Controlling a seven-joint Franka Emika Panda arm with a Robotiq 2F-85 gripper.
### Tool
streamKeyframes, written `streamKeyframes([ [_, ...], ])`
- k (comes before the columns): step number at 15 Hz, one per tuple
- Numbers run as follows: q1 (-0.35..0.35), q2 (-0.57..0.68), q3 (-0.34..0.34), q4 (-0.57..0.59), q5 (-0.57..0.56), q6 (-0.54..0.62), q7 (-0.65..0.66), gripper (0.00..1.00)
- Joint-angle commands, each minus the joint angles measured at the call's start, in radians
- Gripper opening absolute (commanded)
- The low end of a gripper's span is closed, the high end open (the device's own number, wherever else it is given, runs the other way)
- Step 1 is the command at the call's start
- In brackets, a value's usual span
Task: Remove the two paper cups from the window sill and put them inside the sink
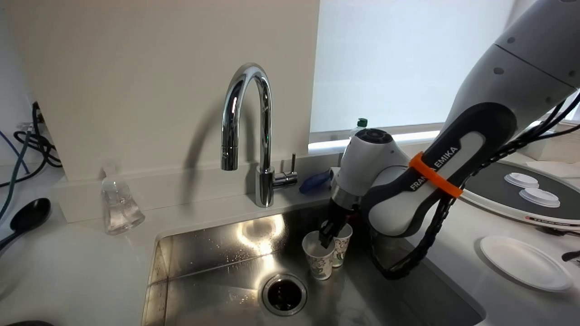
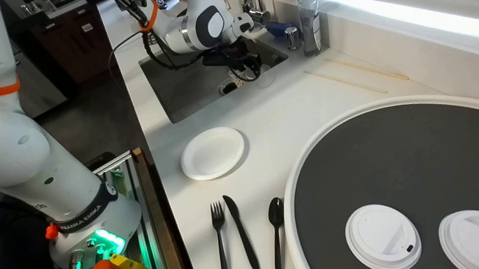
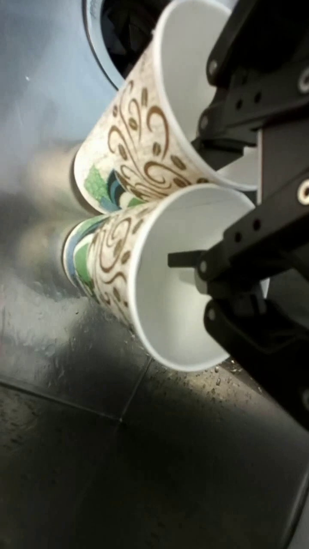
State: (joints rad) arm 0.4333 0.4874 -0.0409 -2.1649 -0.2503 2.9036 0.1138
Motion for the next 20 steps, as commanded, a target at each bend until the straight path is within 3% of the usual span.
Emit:
streamKeyframes([
  [1, 0.021, 0.016, -0.025, 0.012, -0.035, 0.024, 0.043, 0.81],
  [3, 0.024, 0.006, -0.03, 0.016, -0.037, 0.023, 0.046, 0.97],
  [4, 0.025, 0.001, -0.033, 0.02, -0.039, 0.021, 0.048, 1.0],
  [11, 0.01, -0.048, -0.011, 0.029, -0.027, -0.018, 0.032, 1.0],
  [16, -0.008, -0.122, 0.005, 0.02, -0.021, -0.112, 0.032, 1.0],
  [20, -0.054, -0.192, 0.057, 0.012, -0.002, -0.221, 0.012, 1.0],
])
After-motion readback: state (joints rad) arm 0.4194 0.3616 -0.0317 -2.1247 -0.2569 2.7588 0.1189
